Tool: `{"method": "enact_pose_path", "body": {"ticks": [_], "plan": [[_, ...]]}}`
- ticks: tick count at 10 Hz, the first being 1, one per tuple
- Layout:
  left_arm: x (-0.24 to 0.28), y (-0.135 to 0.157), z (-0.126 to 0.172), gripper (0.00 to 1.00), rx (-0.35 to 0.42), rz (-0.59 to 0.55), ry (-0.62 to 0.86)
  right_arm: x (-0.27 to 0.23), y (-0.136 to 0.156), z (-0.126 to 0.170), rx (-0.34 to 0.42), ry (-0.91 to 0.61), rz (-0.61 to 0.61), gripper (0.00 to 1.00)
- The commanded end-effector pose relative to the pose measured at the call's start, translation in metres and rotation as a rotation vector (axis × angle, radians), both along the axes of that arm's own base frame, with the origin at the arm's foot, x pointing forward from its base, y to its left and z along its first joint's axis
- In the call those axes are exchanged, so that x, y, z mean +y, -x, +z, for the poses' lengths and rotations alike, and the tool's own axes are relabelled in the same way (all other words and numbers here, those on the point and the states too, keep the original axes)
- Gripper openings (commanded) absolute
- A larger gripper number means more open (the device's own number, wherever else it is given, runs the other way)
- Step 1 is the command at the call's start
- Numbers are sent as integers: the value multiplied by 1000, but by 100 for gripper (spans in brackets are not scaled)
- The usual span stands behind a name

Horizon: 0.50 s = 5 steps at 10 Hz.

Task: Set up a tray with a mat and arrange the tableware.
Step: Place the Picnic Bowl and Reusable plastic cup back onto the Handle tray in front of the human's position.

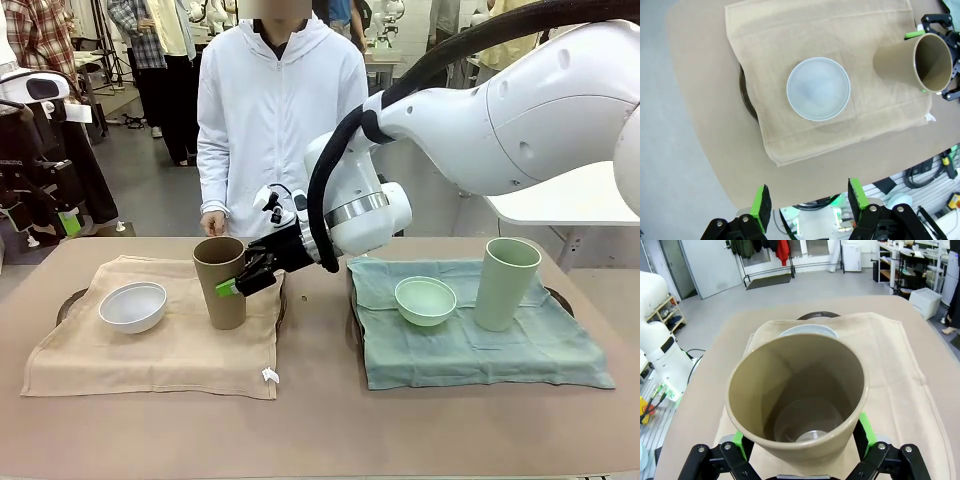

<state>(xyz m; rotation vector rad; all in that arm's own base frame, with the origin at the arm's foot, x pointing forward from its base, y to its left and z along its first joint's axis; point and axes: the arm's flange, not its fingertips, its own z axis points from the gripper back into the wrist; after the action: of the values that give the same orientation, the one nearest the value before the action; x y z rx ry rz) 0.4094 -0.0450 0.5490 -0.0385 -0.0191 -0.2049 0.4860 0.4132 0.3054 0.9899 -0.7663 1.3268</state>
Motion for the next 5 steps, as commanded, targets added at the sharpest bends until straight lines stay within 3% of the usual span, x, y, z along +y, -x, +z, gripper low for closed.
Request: {"method": "enact_pose_path", "body": {"ticks": [1,5], "plan": [[0,2,1,81,-4,-2,-5,-9,7,-5,27,120,-4,100],[0,2,1,81,-4,-2,-5,-33,6,0,70,474,-30,100]]}}
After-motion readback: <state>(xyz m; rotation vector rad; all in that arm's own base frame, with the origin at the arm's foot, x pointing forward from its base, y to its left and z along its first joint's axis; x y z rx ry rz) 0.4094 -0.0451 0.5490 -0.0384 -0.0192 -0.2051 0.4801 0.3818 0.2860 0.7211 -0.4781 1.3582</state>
